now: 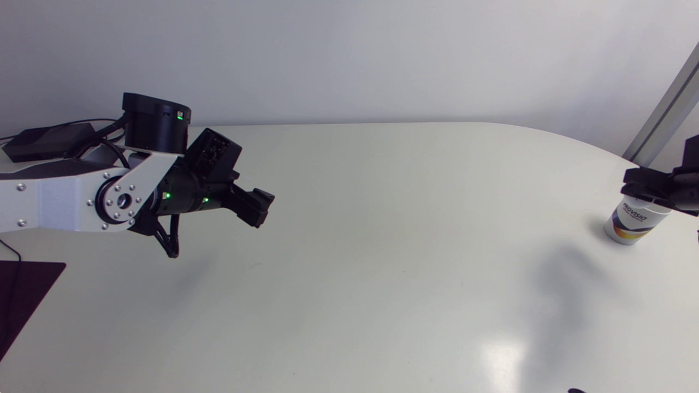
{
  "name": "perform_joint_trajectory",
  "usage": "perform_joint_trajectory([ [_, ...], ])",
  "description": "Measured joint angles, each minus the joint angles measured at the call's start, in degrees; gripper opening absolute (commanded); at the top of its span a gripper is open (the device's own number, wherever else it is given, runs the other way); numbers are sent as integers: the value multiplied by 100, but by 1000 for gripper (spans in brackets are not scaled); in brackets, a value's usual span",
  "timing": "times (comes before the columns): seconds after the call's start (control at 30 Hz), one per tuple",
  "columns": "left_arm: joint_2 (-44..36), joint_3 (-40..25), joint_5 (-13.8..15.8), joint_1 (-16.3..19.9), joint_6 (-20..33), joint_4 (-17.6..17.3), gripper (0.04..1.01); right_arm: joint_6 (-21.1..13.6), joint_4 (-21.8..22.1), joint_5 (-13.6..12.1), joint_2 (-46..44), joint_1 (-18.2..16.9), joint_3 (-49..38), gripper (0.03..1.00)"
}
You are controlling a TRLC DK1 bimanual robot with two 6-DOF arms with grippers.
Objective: Pick up the white golf ball from the table and place it into the cup.
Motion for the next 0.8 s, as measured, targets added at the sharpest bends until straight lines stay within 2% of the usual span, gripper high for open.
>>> perform_joint_trajectory([
  [0.2,-149,-96,-160,-57,-48,4,1003,-120,807,444,0,-214,-61,303],
  [0.4,-205,-181,-273,-225,-72,20,1003,-164,1069,603,37,-216,-105,305],
  [0.63,-264,-188,-396,-273,-85,17,1003,-175,855,745,605,-291,400,305],
  [0.8,-264,-188,-492,-420,-133,11,1003,-63,254,800,1021,-291,1213,305],
])
